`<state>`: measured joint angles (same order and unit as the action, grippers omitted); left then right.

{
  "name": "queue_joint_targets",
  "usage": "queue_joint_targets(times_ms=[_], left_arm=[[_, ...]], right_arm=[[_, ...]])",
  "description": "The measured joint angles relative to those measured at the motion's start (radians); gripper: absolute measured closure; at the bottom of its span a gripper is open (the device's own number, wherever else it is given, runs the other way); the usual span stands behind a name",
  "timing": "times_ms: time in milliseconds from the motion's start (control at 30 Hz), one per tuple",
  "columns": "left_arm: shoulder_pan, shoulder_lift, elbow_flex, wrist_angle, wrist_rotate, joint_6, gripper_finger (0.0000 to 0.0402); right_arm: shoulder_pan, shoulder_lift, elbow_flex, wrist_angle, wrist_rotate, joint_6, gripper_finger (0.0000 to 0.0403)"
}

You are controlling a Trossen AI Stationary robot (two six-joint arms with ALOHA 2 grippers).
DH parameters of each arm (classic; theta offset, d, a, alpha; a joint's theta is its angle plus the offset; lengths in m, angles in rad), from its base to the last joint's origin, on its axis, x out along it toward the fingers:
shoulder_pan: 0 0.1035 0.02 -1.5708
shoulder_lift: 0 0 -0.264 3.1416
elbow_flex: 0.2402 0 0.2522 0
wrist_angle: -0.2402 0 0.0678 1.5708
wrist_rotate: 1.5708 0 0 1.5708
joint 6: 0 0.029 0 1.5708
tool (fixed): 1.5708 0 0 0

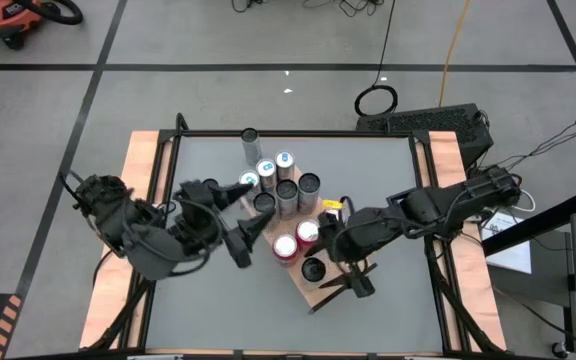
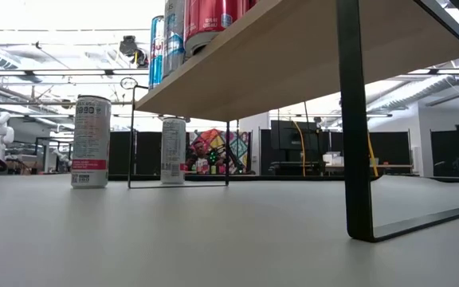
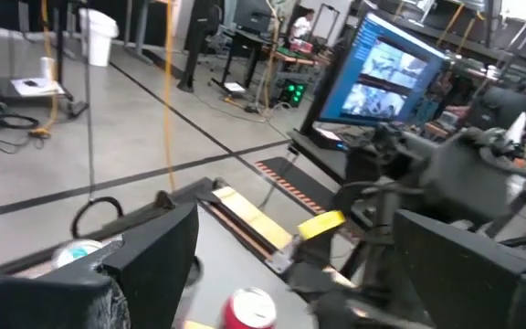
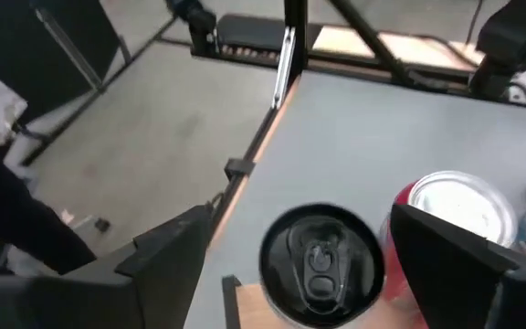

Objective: Place canned beverage on shelf
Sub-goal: Put the bottom red soda can on the shelf aligned with the other red soda can

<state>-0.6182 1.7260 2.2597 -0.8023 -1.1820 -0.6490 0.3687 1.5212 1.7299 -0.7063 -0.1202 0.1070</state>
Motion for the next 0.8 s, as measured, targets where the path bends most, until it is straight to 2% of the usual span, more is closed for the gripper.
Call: queue_joint_targets(times_ms=[100, 167, 367, 467, 633, 800], left_arm=[[0.019, -0.031, 0.0, -0.065, 0.0, -0.026, 0.0036], [0.035, -0.057, 0.0, -0.154, 0.001, -0.098, 0.0036], [0.109, -0.1, 0.001, -0.582, 0.106, -0.492, 0.0036], [0.159, -0.105, 0.0, -0.763, 0.205, -0.676, 0.0036], [0.297, -0.122, -0.056, -0.763, 0.416, -0.677, 0.0036], [0.419, -0.117, -0.07, -0.766, 0.468, -0.677, 0.0047]], right_arm=[[0.0, -0.017, 0.025, -0.015, 0.037, 0.012, 0.0089], [0.0, -0.031, 0.038, -0.019, 0.067, 0.012, 0.0089], [-0.003, -0.102, 0.064, -0.073, 0.153, 0.042, 0.0089], [-0.003, -0.155, 0.064, -0.117, 0.216, 0.063, 0.0089], [-0.008, -0.25, 0.064, -0.16, 0.398, 0.072, 0.009], [-0.056, -0.348, 0.064, -0.162, 0.535, 0.06, 0.009]])
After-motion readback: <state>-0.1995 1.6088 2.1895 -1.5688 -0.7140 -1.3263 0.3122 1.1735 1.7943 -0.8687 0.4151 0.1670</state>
